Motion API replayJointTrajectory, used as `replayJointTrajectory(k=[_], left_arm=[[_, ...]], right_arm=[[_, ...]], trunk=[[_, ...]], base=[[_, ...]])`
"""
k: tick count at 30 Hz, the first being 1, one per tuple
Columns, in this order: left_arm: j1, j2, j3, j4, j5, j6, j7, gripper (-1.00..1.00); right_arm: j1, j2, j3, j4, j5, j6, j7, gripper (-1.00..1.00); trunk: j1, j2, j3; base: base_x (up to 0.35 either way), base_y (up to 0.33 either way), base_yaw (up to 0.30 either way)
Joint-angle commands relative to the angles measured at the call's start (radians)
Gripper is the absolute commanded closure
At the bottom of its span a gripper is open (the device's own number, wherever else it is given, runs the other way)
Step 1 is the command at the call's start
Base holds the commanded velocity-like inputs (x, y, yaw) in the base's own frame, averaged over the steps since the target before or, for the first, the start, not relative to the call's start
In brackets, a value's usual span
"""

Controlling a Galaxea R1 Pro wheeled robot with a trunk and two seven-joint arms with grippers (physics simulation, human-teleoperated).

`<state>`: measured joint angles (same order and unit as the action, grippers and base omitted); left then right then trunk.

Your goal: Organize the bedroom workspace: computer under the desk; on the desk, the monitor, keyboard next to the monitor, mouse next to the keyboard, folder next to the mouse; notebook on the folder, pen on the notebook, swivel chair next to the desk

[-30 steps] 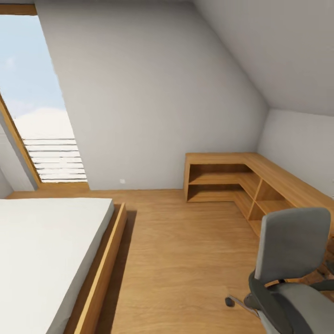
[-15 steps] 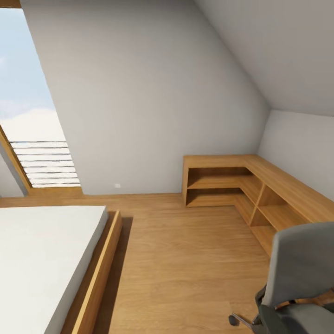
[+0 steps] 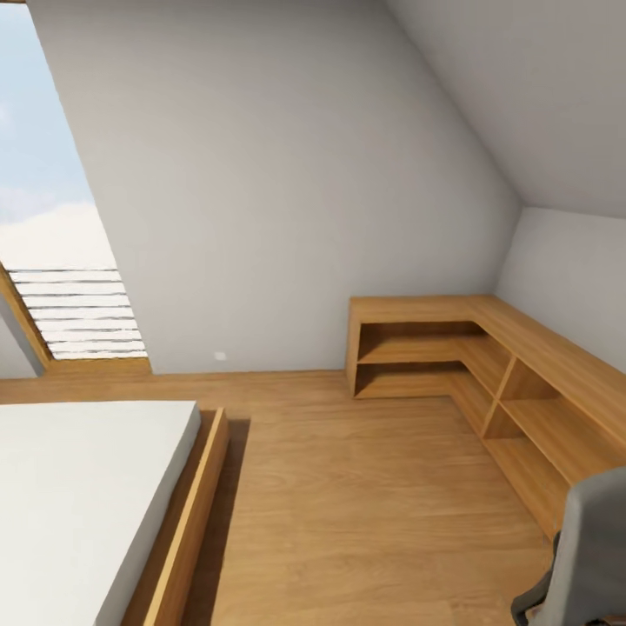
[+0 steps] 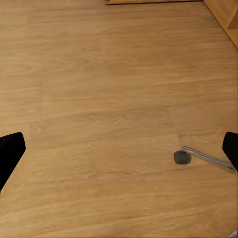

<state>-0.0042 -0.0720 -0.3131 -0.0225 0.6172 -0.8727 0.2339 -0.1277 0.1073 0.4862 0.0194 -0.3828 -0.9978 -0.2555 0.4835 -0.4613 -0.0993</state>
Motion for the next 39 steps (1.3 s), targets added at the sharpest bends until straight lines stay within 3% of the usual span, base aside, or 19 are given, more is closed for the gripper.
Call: replayJointTrajectory(k=[1, 39], left_arm=[[0.0, 0.0, -0.009, -0.001, 0.003, -0.002, 0.007, -1.0], [0.0, 0.0, -0.009, -0.001, 0.003, -0.005, 0.007, -1.0]], right_arm=[[-0.001, 0.0, 0.009, 0.002, -0.004, -0.003, -0.005, -1.0], [-0.001, -0.008, 0.009, 0.002, -0.002, -0.002, -0.005, -1.0]], trunk=[[0.001, -0.002, -0.002], [0.001, -0.002, -0.002]], base=[[0.321, 0.023, 0.0], [0.326, 0.002, 0.0]])
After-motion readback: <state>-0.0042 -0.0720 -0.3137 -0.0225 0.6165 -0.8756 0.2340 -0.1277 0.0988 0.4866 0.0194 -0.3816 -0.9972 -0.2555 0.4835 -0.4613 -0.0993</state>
